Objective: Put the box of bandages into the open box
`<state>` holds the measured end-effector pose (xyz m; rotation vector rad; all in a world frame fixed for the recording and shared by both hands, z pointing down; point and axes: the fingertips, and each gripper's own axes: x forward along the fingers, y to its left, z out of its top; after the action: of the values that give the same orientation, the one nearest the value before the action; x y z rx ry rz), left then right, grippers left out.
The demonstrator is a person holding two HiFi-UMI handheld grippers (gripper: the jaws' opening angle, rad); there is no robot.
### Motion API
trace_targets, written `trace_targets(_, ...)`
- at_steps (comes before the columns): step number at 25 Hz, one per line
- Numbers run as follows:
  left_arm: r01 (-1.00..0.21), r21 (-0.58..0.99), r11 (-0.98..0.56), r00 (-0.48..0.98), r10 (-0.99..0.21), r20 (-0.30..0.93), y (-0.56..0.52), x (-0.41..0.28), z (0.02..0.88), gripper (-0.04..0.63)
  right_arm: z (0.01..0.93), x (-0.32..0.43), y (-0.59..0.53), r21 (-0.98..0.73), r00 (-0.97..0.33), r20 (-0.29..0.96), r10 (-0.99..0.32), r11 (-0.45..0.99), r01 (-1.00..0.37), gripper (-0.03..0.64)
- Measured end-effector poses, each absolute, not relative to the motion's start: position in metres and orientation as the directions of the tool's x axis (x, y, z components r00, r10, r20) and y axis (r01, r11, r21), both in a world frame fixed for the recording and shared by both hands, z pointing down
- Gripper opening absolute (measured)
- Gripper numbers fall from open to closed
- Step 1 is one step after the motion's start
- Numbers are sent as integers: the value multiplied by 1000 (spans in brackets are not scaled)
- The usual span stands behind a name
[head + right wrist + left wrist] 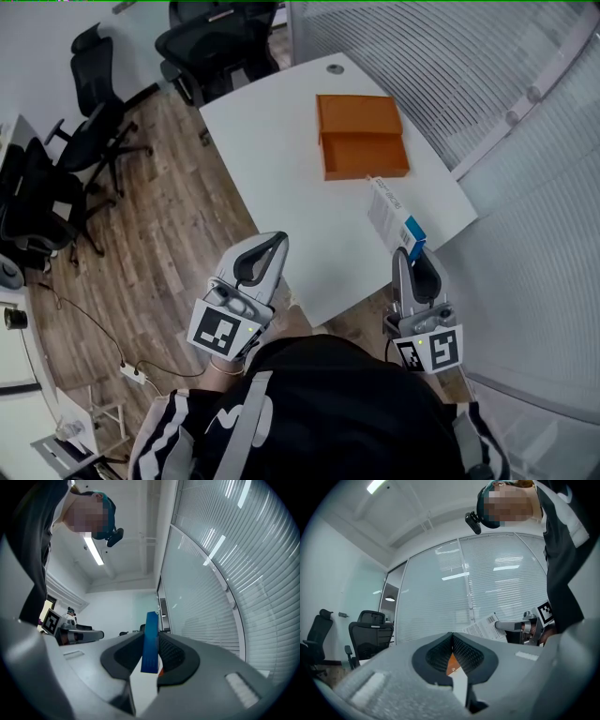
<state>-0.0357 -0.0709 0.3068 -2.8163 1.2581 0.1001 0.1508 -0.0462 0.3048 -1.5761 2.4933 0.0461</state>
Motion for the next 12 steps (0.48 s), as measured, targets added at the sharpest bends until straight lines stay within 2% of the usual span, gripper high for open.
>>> trace_targets(12, -735, -28, -678, 678, -732, -70, -98, -31, 313, 0, 311, 153, -70, -78, -400, -173, -900, 417, -905, 83)
